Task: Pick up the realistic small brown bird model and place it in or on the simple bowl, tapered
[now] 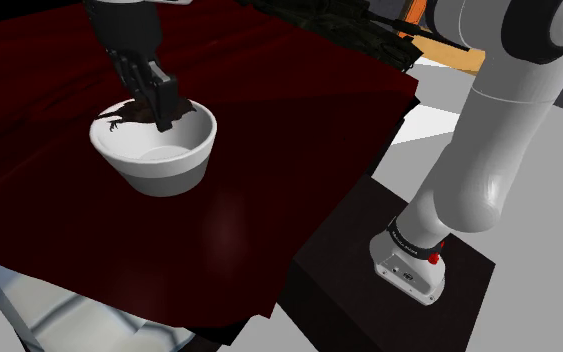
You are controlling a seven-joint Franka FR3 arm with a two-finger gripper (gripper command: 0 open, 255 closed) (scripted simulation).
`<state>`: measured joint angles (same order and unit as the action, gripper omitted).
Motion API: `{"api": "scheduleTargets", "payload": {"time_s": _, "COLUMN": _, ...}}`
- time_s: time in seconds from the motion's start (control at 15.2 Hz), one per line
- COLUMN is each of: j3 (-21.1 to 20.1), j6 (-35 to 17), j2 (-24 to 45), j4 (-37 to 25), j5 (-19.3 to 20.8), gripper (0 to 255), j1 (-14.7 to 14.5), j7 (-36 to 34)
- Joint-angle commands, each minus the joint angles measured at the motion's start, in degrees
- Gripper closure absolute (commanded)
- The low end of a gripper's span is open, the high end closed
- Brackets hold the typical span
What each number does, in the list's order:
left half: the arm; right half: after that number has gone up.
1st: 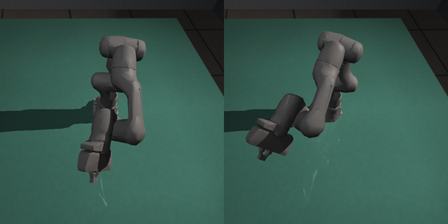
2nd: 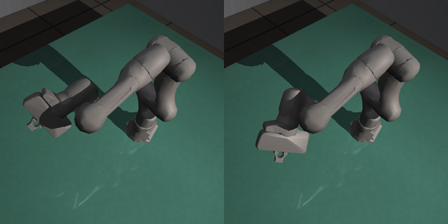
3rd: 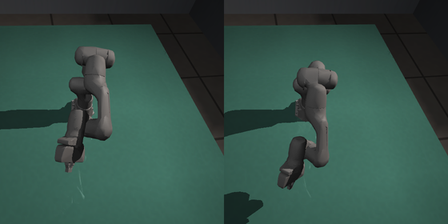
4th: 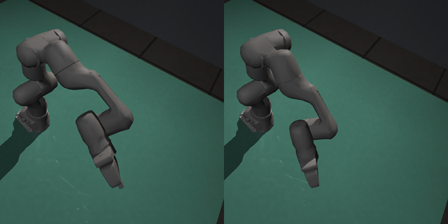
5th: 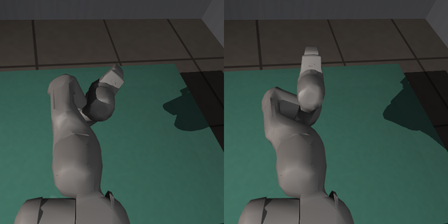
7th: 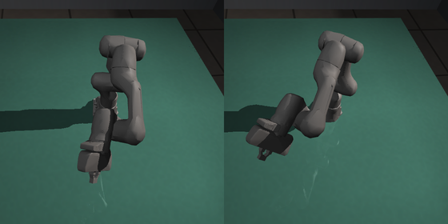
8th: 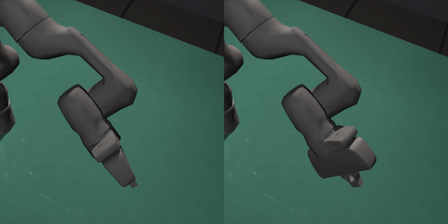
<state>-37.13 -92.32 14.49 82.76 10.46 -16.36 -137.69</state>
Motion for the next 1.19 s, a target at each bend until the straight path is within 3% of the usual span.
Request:
{"api": "scheduleTargets", "payload": {"time_s": 0.0, "j3": 0.0, "j6": -0.01, "j2": -0.01, "j4": 0.0, "j5": 0.0, "gripper": 0, "j1": 0.0, "j7": 0.0}}
{"api": "scheduleTargets", "payload": {"time_s": 0.33, "j3": 0.0, "j6": 0.0, "j2": 0.0, "j4": 0.0, "j5": 0.0, "gripper": 0, "j1": 0.0, "j7": 0.0}}
{"api": "scheduleTargets", "payload": {"time_s": 0.59, "j3": -0.23, "j6": 8.68, "j2": 2.93, "j4": -11.16, "j5": 1.77, "gripper": 0, "j1": -2.41, "j7": -0.52}}
{"api": "scheduleTargets", "payload": {"time_s": 1.12, "j3": -0.21, "j6": 8.68, "j2": 2.93, "j4": -11.16, "j5": 1.77, "gripper": 0, "j1": -2.43, "j7": -0.51}}
